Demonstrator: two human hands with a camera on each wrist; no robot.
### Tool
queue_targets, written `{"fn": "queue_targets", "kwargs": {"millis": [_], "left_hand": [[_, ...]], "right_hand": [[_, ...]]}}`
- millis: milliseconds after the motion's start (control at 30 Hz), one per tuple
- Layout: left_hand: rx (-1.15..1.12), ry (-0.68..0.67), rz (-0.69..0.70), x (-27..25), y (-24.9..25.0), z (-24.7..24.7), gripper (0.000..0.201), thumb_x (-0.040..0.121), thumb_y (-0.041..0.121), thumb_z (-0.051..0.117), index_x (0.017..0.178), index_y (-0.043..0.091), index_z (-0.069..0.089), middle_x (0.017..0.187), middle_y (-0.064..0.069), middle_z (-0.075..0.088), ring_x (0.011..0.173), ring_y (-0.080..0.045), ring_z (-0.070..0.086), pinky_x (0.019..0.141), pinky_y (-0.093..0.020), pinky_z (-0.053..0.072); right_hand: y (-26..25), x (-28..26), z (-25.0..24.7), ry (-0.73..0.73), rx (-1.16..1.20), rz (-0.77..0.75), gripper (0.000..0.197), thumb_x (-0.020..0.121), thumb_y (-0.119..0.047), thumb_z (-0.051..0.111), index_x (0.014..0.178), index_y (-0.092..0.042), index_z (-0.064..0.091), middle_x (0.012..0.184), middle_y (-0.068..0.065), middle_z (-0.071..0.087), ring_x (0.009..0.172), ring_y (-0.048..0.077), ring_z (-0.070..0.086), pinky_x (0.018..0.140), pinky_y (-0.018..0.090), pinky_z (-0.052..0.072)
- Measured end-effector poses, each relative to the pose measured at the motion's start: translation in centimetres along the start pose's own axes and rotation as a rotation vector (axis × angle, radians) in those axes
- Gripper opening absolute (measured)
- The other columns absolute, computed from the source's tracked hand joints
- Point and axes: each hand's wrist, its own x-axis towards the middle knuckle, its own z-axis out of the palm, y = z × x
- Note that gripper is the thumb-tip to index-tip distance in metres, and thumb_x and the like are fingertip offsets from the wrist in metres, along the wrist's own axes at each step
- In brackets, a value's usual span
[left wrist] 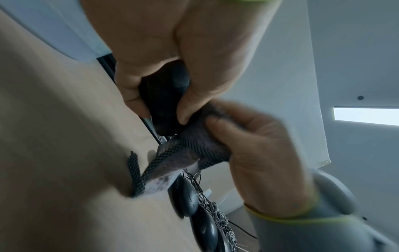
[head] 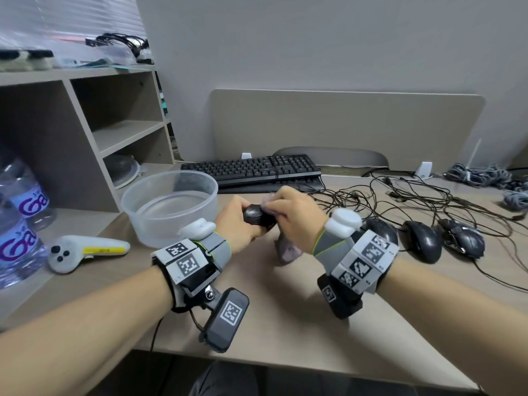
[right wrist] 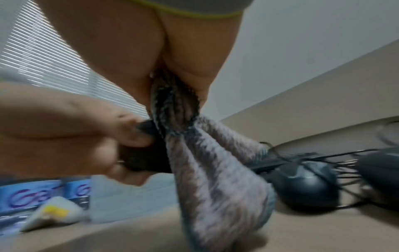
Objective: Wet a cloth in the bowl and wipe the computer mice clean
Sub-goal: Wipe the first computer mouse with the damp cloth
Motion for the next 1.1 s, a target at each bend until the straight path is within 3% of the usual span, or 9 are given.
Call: {"fn": "queue_targets", "kwargs": {"millis": [67,200,333,500,600,733,867,1033,1100], "left_hand": [[-0.009,-0.002,0.020,0.0,0.1,-0.2,0.041,0.071,0.001,0.079,0.088,0.017,0.045,0.082,-0.009,0.056,0.070,-0.022,0.054,0.067,-0.039,0.051],[0.054,-0.007,0.036,-0.4,0.3,-0.6,0.046,0.062,0.011,0.079,0.093,0.019,0.046,0.088,-0.006,0.059,0.079,-0.024,0.058,0.078,-0.045,0.053],[-0.017,-0.032,0.030,-0.4,0.7,-0.5,0.045,0.054,0.021,0.076,0.083,0.024,0.042,0.079,-0.005,0.055,0.071,-0.022,0.053,0.067,-0.044,0.049],[0.050,-0.022,0.042,-0.5,0.3,-0.7,0.047,0.055,0.020,0.077,0.090,0.022,0.046,0.086,-0.006,0.059,0.080,-0.028,0.061,0.078,-0.048,0.053],[0.052,-0.009,0.057,-0.2,0.2,-0.7,0.043,0.068,0.009,0.080,0.089,0.021,0.045,0.082,-0.004,0.057,0.075,-0.022,0.056,0.073,-0.043,0.052],[0.077,-0.010,0.070,-0.2,-0.1,-0.7,0.041,0.071,0.004,0.078,0.092,0.018,0.047,0.076,0.002,0.054,0.072,-0.018,0.051,0.064,-0.030,0.044],[0.048,-0.019,0.054,0.2,0.0,-0.5,0.040,0.073,-0.004,0.072,0.081,0.022,0.043,0.073,-0.001,0.051,0.071,-0.019,0.049,0.064,-0.034,0.043],[0.044,-0.027,0.054,-0.1,-0.2,-0.7,0.042,0.072,0.004,0.079,0.084,0.024,0.045,0.077,0.000,0.056,0.071,-0.017,0.052,0.071,-0.039,0.049],[0.028,-0.034,0.049,0.1,0.0,-0.8,0.042,0.071,0.000,0.076,0.083,0.025,0.044,0.078,-0.005,0.056,0.072,-0.020,0.053,0.070,-0.043,0.049]], "right_hand": [[-1.1,-0.5,0.5,0.011,0.077,-0.121,0.027,0.085,-0.012,0.047,0.097,-0.004,0.071,0.097,0.017,0.063,0.090,0.022,0.058,0.079,0.026,0.043],[1.3,0.2,-0.6,0.015,-0.010,0.100,0.025,0.087,-0.010,0.048,0.101,-0.005,0.069,0.101,0.017,0.060,0.096,0.030,0.059,0.078,0.032,0.043],[-1.7,-0.5,0.3,-0.021,0.065,-0.074,0.032,0.082,-0.013,0.044,0.099,-0.003,0.069,0.099,0.019,0.061,0.090,0.029,0.058,0.079,0.032,0.046],[0.3,0.3,-0.2,0.010,0.016,0.085,0.027,0.084,-0.006,0.046,0.098,-0.003,0.068,0.097,0.020,0.058,0.090,0.036,0.058,0.077,0.039,0.047],[-2.0,-0.6,0.5,-0.053,0.078,-0.083,0.035,0.081,-0.013,0.040,0.095,-0.002,0.070,0.094,0.019,0.061,0.086,0.032,0.060,0.076,0.033,0.048],[-0.7,0.2,-0.3,0.005,0.016,0.037,0.035,0.079,-0.017,0.044,0.098,-0.006,0.070,0.096,0.017,0.061,0.090,0.034,0.060,0.080,0.038,0.050],[-3.2,-0.9,0.3,-0.065,0.117,-0.148,0.035,0.077,-0.012,0.042,0.093,-0.002,0.072,0.089,0.019,0.064,0.083,0.031,0.062,0.073,0.032,0.050],[-1.1,-0.1,0.0,0.037,0.020,-0.044,0.030,0.079,-0.009,0.046,0.095,-0.005,0.071,0.092,0.019,0.063,0.084,0.037,0.062,0.075,0.037,0.051],[-2.1,-0.4,0.6,0.002,0.062,-0.141,0.032,0.080,-0.008,0.043,0.095,-0.003,0.071,0.092,0.019,0.064,0.083,0.036,0.062,0.074,0.037,0.051]]}}
